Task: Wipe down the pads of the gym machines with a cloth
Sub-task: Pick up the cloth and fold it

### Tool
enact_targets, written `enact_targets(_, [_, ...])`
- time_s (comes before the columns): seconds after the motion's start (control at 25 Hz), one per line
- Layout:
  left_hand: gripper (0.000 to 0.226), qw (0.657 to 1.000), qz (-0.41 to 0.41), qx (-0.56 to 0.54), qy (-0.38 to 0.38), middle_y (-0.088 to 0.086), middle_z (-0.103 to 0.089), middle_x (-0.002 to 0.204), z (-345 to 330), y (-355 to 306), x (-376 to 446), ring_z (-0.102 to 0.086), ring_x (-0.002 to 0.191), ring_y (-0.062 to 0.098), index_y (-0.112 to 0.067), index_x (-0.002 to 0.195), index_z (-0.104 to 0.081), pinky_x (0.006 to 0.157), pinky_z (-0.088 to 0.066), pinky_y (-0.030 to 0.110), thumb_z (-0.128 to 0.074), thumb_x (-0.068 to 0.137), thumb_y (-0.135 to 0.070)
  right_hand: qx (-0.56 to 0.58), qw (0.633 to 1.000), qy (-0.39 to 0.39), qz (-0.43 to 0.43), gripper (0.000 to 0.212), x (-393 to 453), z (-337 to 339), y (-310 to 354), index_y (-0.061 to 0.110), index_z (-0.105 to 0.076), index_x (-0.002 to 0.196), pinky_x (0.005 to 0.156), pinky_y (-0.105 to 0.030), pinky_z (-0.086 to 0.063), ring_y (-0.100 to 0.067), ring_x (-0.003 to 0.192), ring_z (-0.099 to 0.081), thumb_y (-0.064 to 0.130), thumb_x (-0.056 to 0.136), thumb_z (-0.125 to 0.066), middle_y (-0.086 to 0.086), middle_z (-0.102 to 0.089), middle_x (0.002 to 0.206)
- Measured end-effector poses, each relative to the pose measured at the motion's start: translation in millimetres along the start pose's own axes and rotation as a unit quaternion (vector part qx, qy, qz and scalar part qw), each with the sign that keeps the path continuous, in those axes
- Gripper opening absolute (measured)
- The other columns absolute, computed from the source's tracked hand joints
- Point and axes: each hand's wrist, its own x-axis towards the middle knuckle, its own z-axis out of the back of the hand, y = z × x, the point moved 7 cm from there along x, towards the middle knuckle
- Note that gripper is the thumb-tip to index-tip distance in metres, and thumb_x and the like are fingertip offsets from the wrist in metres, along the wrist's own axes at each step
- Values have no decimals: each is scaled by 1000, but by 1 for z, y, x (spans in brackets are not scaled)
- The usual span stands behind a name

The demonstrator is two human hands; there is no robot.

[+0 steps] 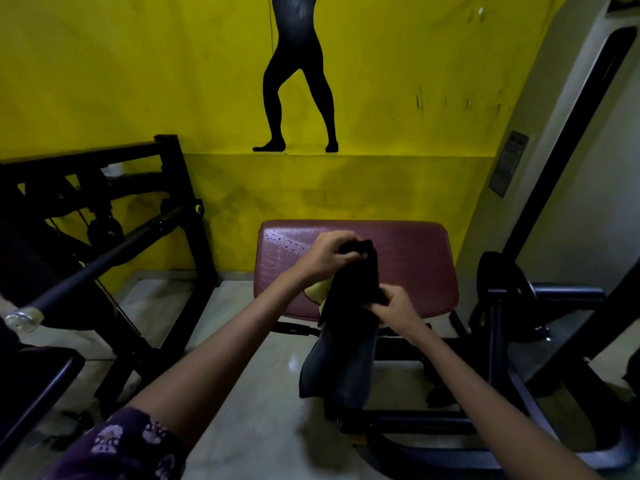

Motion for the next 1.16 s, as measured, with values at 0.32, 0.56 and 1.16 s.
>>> enact_targets(0.32, [27,973,96,37,-206,5,-61,83,86,49,1,-57,75,16,-3,107,-58,62,-42,28,-69,84,-11,-108,964,82,-231,9,-37,-24,-86,12,-64,92,66,-20,-47,-18,92,-62,15,85,-68,-6,-67,97])
enact_targets(0.56, [17,987,115,76,-87,19,-66,94,44,70,-12,-62,85,27,5,101,-60,70,-39,27,-58,85,6,78,985,-36,-150,30,6,-22,35,7,-60,109,70,-25,-41,-16,95,-50,-1,81,-66,-3,-55,101])
enact_targets(1.16, [40,987,-59,145,27,14,-55,113,20,42,-51,-56,105,22,-1,115,-64,92,-43,25,-69,79,-17,423,871,-90,-231,10,12,-26,69,-7,-56,77,49,-23,-56,-19,53,-66,-14,84,-56,-17,-61,70])
